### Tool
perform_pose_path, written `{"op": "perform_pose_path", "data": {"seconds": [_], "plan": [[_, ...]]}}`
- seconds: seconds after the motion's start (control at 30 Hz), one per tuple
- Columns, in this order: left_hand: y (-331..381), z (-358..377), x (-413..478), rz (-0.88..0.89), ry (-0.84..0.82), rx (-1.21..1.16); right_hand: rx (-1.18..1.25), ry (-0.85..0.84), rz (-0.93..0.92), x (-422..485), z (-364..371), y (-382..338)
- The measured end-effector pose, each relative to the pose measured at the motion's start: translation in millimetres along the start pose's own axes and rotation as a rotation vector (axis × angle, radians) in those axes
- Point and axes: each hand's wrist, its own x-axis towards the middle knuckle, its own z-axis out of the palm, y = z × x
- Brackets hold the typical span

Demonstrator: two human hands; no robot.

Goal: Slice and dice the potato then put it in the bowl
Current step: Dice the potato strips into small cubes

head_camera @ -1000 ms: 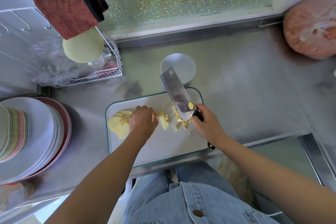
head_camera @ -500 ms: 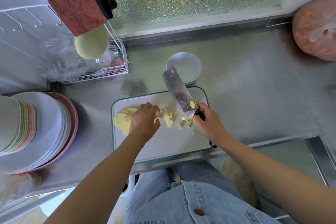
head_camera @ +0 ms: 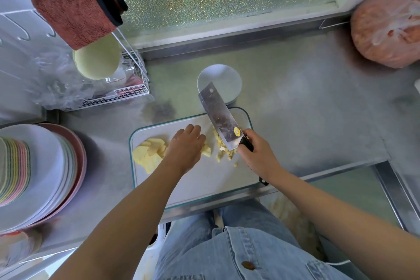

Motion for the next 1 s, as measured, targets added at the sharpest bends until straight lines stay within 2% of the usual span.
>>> {"op": "perform_pose_path", "data": {"seconds": [0.07, 0.37, 0.57, 0.87, 1.0], "plan": [[0, 2, 0, 0.057, -0.014, -0.008, 0.005, -0.006, 0.001, 1, 0, 1], [4, -1, 1, 0.093, -0.049, 0.075, 0.007, -0.002, -0.001, 1, 0, 2], [17, -1, 5, 0.037, -0.103, 0.221, -0.009, 0.015, 0.014, 0, -2, 7], [12, 10, -6, 0.042, -0.046, 0.121, 0.002, 0.009, 0.019, -3, -4, 11], [11, 15, -6, -0.118, 0.009, -0.005, -0.009, 0.012, 0.01, -3, -3, 15]]}}
